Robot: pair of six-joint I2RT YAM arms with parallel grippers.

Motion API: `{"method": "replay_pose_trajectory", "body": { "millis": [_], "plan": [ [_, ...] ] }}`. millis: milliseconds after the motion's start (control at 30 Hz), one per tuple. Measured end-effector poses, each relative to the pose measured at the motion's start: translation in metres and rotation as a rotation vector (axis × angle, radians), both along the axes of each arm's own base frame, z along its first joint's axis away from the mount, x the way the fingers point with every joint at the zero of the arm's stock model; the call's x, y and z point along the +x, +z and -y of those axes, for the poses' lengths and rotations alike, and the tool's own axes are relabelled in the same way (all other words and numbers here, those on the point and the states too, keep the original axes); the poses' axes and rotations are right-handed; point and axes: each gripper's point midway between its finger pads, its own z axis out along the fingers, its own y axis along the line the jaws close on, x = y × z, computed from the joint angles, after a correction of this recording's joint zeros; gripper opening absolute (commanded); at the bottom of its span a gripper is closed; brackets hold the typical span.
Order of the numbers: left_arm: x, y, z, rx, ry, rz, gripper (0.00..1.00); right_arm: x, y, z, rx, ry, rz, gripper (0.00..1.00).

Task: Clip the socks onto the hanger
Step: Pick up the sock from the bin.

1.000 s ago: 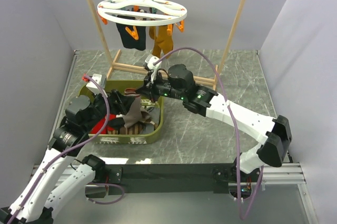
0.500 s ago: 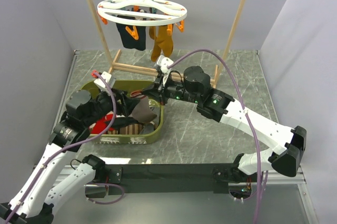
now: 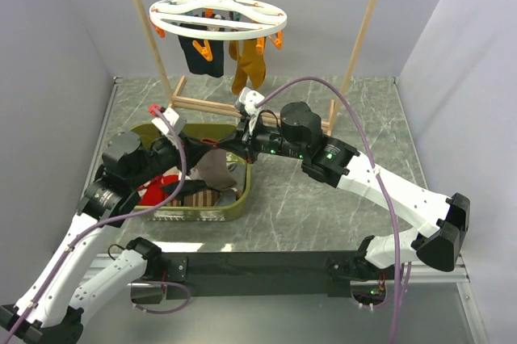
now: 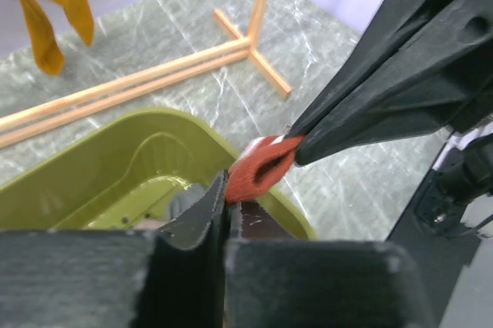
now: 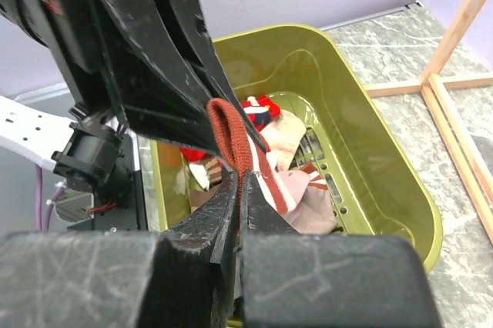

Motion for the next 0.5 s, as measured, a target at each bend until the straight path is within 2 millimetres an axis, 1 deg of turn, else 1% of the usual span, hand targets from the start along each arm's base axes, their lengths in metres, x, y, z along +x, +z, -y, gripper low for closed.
{"method": "replay_pose_trajectory", "body": {
  "millis": [133,167,200,233,300,333,367,433,500],
  "plan": [
    [-0.001,0.012,0.001,-0.027,-0.006,0.048,0.01,0.0,0.0,0.001,-0.004,-0.003,-0.004,0.0],
    [-0.001,0.013,0.002,-0.037,-0.008,0.053,0.01,0.001,0.0,0.001,-0.002,-0.013,-0.009,0.03],
    [-0.001,0.015,0.002,-0.047,-0.007,0.054,0.01,0.004,0.0,0.002,-0.003,-0.031,-0.021,0.1],
    [0.001,0.015,0.002,-0.055,-0.002,0.049,0.01,0.006,0.001,0.002,-0.004,-0.047,-0.032,0.26],
    [0.005,0.015,0.002,-0.071,0.021,0.035,0.0,0.015,0.003,0.005,-0.005,-0.107,-0.059,0.47],
    [0.008,0.013,0.002,-0.077,0.031,0.023,0.01,0.021,0.004,0.008,-0.007,-0.141,-0.073,0.61],
    [0.01,0.012,0.002,-0.08,0.043,0.008,0.01,0.028,0.004,0.013,-0.007,-0.179,-0.09,0.69],
    [0.015,0.007,0.001,-0.085,0.067,-0.018,0.01,0.045,0.006,0.026,-0.003,-0.269,-0.108,0.75],
    [0.016,0.001,-0.001,-0.084,0.085,-0.037,0.01,0.061,0.007,0.041,0.004,-0.359,-0.122,0.77]
  ]
}}
